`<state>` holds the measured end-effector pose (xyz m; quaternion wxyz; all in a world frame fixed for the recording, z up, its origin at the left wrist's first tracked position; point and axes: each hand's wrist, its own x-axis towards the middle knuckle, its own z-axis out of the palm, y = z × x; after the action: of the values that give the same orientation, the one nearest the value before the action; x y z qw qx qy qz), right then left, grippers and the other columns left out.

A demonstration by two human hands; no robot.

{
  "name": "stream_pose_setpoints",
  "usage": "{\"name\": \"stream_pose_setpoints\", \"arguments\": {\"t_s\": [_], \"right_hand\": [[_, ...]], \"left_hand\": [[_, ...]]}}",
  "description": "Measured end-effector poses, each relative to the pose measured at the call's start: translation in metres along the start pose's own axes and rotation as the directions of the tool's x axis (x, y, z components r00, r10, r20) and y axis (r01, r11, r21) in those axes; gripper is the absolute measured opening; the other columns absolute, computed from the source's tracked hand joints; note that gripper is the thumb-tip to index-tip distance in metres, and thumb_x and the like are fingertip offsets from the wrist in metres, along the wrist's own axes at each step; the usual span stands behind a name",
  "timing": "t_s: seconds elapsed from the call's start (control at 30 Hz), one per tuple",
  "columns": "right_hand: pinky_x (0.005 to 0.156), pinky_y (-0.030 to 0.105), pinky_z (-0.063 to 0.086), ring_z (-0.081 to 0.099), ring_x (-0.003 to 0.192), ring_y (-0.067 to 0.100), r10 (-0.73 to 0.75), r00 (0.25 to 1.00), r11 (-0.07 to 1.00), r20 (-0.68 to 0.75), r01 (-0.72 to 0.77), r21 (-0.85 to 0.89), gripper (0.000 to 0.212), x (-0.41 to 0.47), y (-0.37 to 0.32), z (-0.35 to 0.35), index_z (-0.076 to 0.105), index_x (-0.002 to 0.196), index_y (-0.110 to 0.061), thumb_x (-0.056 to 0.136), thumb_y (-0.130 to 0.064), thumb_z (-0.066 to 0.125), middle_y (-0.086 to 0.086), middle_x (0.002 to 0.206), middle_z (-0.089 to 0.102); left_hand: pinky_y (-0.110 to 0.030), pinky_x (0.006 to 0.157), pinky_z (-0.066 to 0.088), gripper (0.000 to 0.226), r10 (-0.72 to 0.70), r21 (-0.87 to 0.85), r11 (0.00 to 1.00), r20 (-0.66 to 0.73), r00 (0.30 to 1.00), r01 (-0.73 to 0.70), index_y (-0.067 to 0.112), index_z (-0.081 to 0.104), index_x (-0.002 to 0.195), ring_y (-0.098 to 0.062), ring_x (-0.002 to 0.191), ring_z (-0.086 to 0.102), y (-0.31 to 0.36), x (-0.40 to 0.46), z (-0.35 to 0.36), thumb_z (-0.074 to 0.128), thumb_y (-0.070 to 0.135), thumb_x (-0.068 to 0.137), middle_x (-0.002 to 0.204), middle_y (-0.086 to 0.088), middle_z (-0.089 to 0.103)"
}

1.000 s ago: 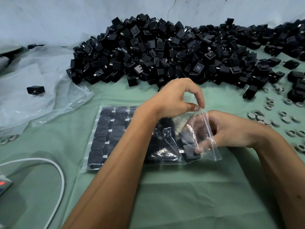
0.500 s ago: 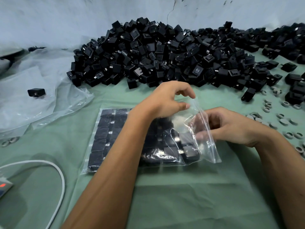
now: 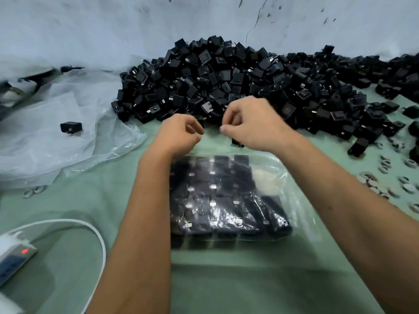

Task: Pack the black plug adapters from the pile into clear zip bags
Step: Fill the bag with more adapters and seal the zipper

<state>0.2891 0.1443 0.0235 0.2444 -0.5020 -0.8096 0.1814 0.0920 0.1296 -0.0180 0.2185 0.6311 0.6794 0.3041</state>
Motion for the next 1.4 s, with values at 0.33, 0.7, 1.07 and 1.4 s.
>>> {"name": "stream_pose_setpoints", "arguments": {"t_s": [0.33, 0.7, 1.07, 1.4], "right_hand": [[0.103, 0.049, 0.047, 0.024, 0.142, 0.037, -0.034, 0.963, 0.737, 0.266, 0.204, -0.644, 0.051, 0.061, -0.054, 0.097, 0.046, 0.144, -0.013, 0.095, -0.012, 0.060, 0.017, 0.148, 0.032], [0.076, 0.037, 0.043, 0.048, 0.115, 0.036, 0.010, 0.967, 0.714, 0.253, 0.170, -0.679, 0.029, 0.063, -0.057, 0.104, 0.060, 0.125, -0.003, 0.096, -0.001, 0.058, 0.020, 0.129, 0.044], [0.074, 0.036, 0.057, 0.066, 0.074, 0.023, 0.172, 0.933, 0.925, -0.315, -0.043, 0.376, 0.019, -0.030, 0.024, -0.001, 0.073, 0.100, -0.029, 0.084, -0.021, 0.078, -0.005, 0.089, 0.072], [0.055, 0.028, 0.048, 0.066, 0.055, 0.002, 0.485, 0.796, 0.856, -0.362, -0.348, 0.382, 0.037, -0.104, 0.115, -0.001, 0.074, 0.078, -0.022, 0.099, -0.050, 0.061, -0.008, 0.065, 0.073]], "left_hand": [[-0.039, 0.091, 0.057, 0.021, -0.302, -0.024, 0.952, -0.215, 0.929, 0.304, 0.030, 0.072, 0.078, -0.027, 0.100, 0.068, -0.029, -0.004, -0.025, 0.065, 0.012, 0.087, 0.098, -0.003, 0.075], [-0.038, 0.087, 0.060, 0.025, -0.322, -0.099, 0.947, -0.234, 0.917, 0.306, 0.029, 0.070, 0.076, -0.023, 0.094, 0.069, -0.024, -0.006, -0.025, 0.064, 0.007, 0.086, 0.093, 0.002, 0.072], [-0.022, 0.077, 0.050, 0.026, 0.072, -0.123, 0.989, -0.102, 0.992, -0.084, 0.033, 0.069, 0.080, -0.004, 0.087, 0.064, 0.037, -0.005, 0.012, 0.069, 0.009, 0.088, 0.091, 0.013, 0.069], [-0.029, 0.116, 0.019, 0.046, 0.456, 0.005, 0.871, 0.363, 0.813, -0.491, 0.038, 0.072, 0.121, -0.016, 0.130, 0.030, 0.094, -0.031, 0.080, 0.059, 0.001, 0.097, 0.130, 0.003, 0.053]]}}
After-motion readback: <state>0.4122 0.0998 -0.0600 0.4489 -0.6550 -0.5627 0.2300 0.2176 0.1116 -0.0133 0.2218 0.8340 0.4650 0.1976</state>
